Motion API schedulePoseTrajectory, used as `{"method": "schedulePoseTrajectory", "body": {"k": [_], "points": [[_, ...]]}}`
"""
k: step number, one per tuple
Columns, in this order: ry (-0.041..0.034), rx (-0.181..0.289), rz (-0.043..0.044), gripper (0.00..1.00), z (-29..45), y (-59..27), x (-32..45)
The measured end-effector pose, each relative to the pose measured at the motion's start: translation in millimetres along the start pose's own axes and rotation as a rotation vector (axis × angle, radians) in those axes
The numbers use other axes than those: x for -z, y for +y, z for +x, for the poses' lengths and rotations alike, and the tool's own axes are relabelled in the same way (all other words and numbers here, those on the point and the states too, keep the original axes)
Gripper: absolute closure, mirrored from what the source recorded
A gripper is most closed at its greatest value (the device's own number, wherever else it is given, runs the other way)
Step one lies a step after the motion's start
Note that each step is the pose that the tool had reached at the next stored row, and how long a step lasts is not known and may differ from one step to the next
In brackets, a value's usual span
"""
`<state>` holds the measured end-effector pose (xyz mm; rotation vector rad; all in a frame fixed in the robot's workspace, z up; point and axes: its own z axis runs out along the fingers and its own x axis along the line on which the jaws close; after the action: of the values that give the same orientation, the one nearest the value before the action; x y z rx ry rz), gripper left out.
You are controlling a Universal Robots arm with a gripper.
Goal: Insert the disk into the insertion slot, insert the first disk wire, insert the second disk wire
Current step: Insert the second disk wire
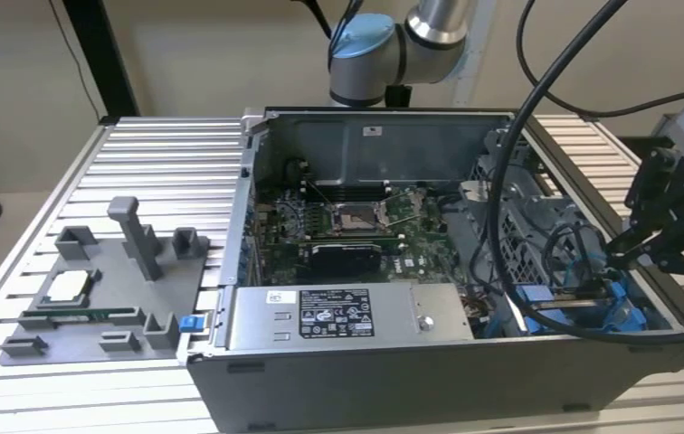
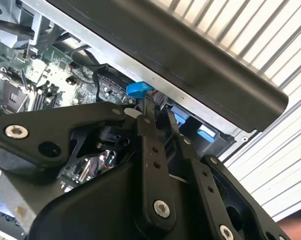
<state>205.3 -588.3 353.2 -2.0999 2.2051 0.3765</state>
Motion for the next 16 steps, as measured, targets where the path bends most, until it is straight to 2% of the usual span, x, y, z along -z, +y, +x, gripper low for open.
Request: {"method": "schedulePoseTrajectory", "body": {"k": [5,9,12,14,16], "points": [[-0.0037,0.0,-0.0001,0.0,0.1,0.0,-0.2],[-0.0205,0.002,-0.0012,0.0,0.2,-0.1,-0.8],[-0.03,0.003,-0.0017,0.0,0.3,-0.1,-1.0],[-0.0339,0.003,-0.0019,0.0,0.2,-0.1,-1.1],[-0.0344,0.003,-0.0019,0.0,0.2,-0.1,-1.2]]}}
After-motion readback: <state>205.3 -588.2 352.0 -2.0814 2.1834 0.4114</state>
